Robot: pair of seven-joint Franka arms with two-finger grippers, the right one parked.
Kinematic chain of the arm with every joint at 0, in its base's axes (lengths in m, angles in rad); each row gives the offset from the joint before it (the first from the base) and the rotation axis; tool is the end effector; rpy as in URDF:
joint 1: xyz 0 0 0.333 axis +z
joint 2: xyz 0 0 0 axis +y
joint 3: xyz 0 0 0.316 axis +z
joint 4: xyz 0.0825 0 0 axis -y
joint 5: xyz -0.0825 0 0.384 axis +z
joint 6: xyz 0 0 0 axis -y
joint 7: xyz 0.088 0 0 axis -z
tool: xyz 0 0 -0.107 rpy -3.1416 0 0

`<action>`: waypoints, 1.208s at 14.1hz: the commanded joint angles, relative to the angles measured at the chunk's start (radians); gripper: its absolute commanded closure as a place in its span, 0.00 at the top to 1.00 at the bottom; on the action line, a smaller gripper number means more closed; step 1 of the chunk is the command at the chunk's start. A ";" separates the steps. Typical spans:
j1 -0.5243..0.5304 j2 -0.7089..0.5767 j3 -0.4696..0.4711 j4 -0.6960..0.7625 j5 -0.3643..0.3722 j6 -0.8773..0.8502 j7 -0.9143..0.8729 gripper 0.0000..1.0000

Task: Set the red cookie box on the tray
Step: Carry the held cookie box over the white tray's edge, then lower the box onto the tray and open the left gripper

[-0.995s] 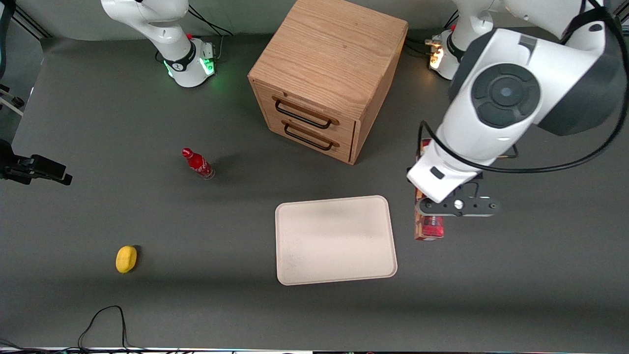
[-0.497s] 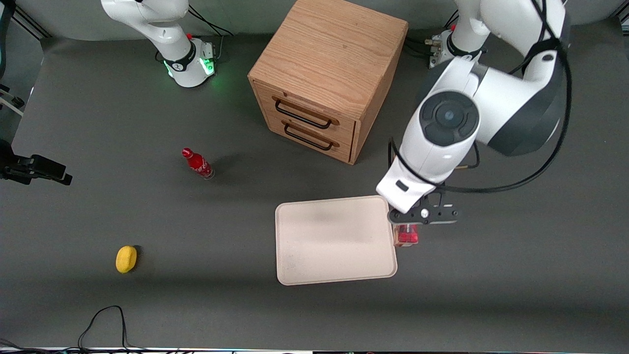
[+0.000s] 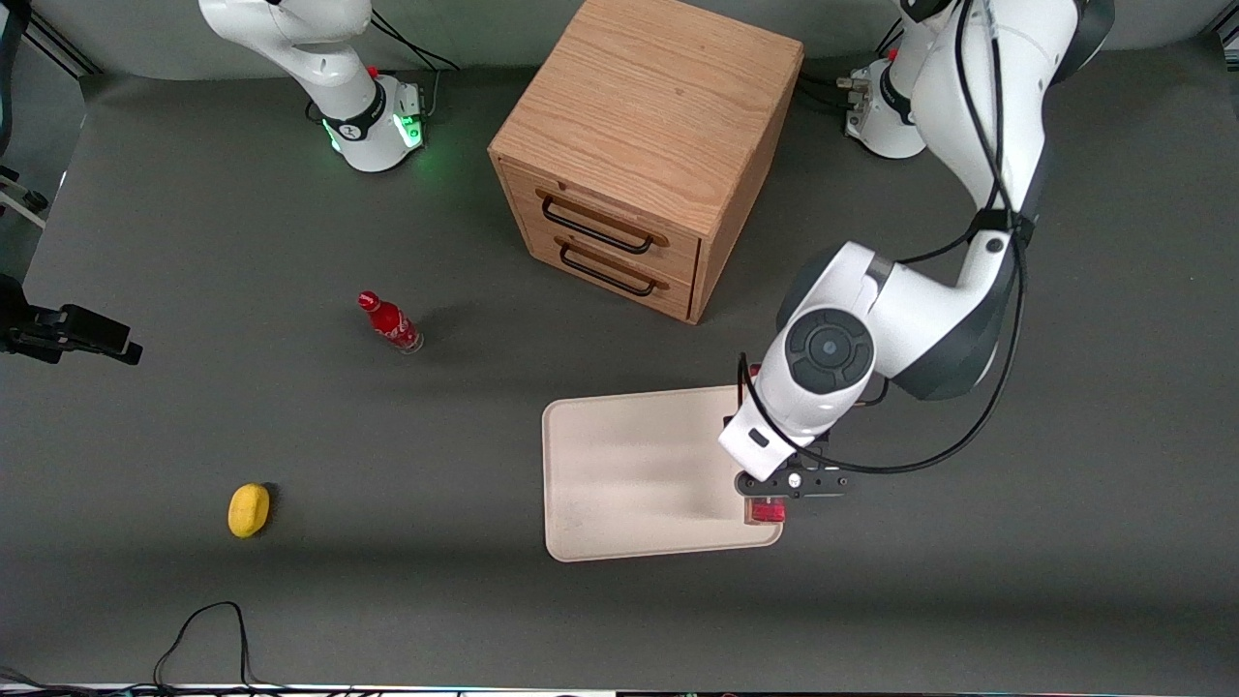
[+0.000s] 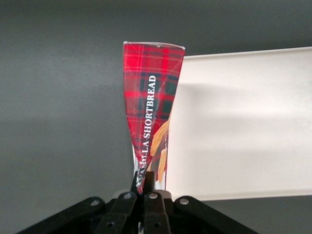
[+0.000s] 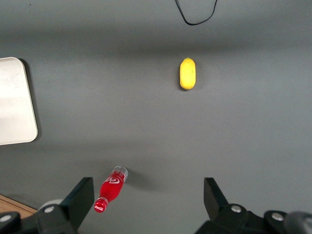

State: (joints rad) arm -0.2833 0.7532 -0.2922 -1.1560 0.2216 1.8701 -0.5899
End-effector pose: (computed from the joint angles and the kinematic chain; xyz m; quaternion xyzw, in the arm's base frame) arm 0.6691 -0.3390 0.3611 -0.9999 -0.0111 0.0012 0.0083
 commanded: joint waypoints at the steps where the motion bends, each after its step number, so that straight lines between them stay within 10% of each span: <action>1: 0.012 0.018 -0.001 -0.042 -0.007 0.053 -0.053 0.00; 12: 0.012 0.103 0.016 -0.051 0.005 0.193 -0.122 0.00; 15: 0.012 0.100 0.028 -0.051 0.009 0.186 -0.110 0.68; 17: 0.009 0.086 0.028 -0.048 0.031 0.164 -0.113 0.74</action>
State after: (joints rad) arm -0.2684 0.8678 -0.2716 -1.1948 0.2274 2.0527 -0.6899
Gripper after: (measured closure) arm 0.590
